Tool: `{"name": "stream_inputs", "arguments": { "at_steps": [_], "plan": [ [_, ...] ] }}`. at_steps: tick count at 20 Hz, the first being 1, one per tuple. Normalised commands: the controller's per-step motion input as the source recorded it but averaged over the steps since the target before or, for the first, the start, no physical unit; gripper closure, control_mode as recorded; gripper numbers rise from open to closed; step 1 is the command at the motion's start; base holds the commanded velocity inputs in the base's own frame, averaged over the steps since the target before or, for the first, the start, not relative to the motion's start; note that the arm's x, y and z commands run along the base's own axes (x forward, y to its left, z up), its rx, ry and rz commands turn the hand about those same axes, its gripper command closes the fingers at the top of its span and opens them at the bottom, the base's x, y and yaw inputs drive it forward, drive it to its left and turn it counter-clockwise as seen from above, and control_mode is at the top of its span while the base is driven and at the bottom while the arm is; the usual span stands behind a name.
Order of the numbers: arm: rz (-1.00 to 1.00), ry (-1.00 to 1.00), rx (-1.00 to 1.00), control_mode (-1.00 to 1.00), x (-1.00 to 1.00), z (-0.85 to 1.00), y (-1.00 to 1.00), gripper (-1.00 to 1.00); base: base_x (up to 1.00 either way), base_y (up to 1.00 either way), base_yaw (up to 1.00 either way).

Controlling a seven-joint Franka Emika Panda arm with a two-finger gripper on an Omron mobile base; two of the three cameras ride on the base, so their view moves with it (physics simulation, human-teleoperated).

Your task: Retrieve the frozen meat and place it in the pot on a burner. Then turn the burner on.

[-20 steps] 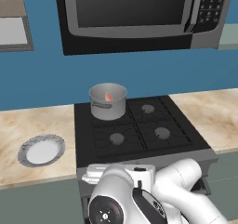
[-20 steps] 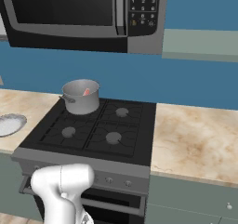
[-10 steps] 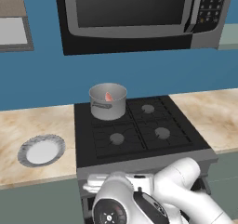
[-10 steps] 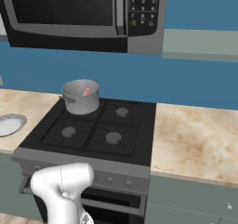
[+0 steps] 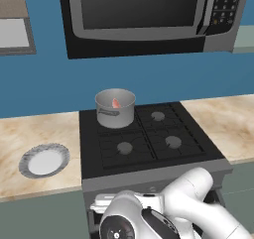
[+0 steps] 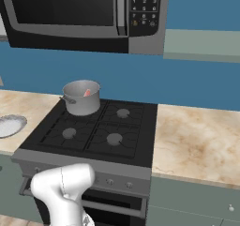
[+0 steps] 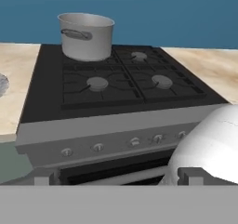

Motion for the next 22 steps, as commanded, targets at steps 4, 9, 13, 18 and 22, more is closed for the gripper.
{"name": "stream_inputs", "arguments": {
  "at_steps": [4, 9, 13, 18, 22],
  "plan": [
    [0.02, 0.00, 0.02, -1.00, -0.16, -0.37, -0.10, -1.00, 0.00, 0.00, 0.00],
    [0.00, -0.02, 0.01, -1.00, -0.15, -0.32, -0.04, -1.00, 0.00, 0.00, 0.00],
    [0.04, -0.08, 0.03, -1.00, -0.12, -0.46, -0.20, -1.00, 0.00, 0.00, 0.00],
    [0.05, -0.09, 0.03, -1.00, 0.00, -0.41, -0.25, -1.00, 0.00, 0.00, 0.00],
    [0.07, -0.06, 0.03, -1.00, 0.00, -0.39, -0.38, -1.00, 0.00, 0.00, 0.00]
  ]
}}
